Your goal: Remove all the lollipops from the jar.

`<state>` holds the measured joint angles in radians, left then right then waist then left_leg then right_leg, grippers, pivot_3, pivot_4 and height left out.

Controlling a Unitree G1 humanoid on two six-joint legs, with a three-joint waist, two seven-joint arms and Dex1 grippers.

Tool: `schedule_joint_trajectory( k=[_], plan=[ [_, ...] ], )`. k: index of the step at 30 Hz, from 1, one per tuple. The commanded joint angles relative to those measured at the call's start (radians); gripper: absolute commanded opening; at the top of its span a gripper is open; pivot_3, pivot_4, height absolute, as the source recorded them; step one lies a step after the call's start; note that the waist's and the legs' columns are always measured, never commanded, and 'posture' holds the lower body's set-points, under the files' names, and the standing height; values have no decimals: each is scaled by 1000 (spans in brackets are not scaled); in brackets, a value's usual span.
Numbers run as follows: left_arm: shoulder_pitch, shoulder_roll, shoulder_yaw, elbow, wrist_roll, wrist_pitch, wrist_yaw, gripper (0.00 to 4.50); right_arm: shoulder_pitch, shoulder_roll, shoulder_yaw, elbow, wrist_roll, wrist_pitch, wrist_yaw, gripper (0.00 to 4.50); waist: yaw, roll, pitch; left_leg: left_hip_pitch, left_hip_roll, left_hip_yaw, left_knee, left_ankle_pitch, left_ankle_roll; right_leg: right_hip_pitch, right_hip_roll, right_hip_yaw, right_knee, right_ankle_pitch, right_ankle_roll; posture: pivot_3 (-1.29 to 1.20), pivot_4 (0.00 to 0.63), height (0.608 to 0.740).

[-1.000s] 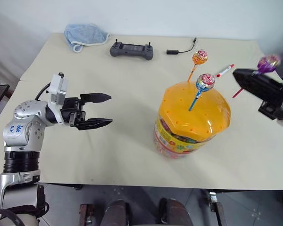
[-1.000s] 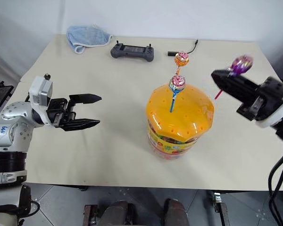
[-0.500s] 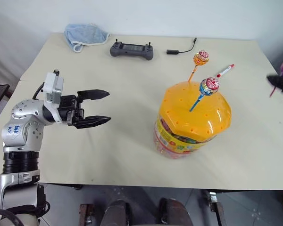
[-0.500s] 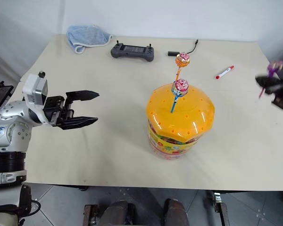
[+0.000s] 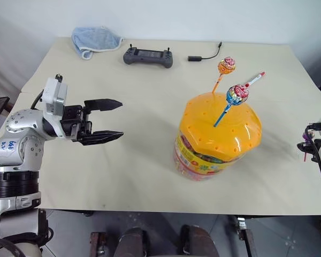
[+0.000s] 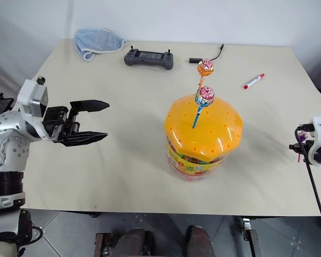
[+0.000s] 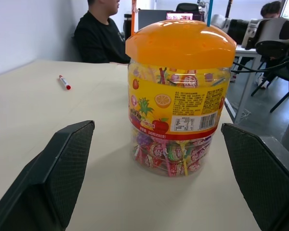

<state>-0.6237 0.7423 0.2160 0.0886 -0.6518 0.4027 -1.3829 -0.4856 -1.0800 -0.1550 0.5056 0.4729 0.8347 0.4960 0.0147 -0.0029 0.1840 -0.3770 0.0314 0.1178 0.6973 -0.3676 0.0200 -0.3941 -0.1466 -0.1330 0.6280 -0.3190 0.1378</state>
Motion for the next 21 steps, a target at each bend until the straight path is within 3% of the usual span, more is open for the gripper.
schedule_joint_trajectory(
  k=[1, 2, 8, 12, 13, 16, 21],
  plan=[
    [-45, 21, 25, -27, -38, 7, -7, 4500, -2, -5, -22, 1, -38, -22, 51, 549, 0, 0, 0, 0, 0, 0, 0, 0, 0, 0, 0, 0, 0, 0, 0, 0, 150, 740],
    [-54, 21, 25, -27, -44, 11, -8, 4500, 9, -3, -33, -13, -38, -21, 62, 738, 0, 0, 0, 0, 0, 0, 0, 0, 0, 0, 0, 0, 0, 0, 0, 0, 150, 740],
    [-83, 22, 20, -16, -56, 21, -16, 4500, 93, -10, -117, -133, -16, 14, 104, 2827, 0, 0, 0, 0, 0, 0, 0, 0, 0, 0, 0, 0, 0, 0, 0, 0, 150, 740],
    [-108, 12, 15, 0, -64, 34, -21, 4500, 305, -34, -345, -435, 95, 49, 255, 4256, 10, 1, 0, -1, 0, -1, 0, 0, 0, 0, 0, -1, 0, 0, 0, 0, 150, 740],
    [-110, 11, 13, 5, -62, 32, -24, 4500, 335, -31, -402, -496, 129, 70, 281, 4439, 10, 1, 0, -1, 0, -1, 1, 0, 0, 0, 0, -1, 0, 0, 0, 0, 150, 740],
    [-115, 10, 5, 18, -55, 29, -33, 4500, 372, -13, -555, -657, 231, 127, 326, 4439, 10, 1, 0, -1, 0, -1, 1, 0, 0, 0, 0, 0, 0, 1, 1, 0, 150, 740],
    [-126, 5, -5, 40, -51, 26, -47, 4500, 380, 13, -677, -843, 363, 130, 407, 4439, 9, 0, 0, -1, 0, -1, 1, 0, 0, 1, 0, 0, 0, 1, 1, 0, 150, 740]
  ],
)
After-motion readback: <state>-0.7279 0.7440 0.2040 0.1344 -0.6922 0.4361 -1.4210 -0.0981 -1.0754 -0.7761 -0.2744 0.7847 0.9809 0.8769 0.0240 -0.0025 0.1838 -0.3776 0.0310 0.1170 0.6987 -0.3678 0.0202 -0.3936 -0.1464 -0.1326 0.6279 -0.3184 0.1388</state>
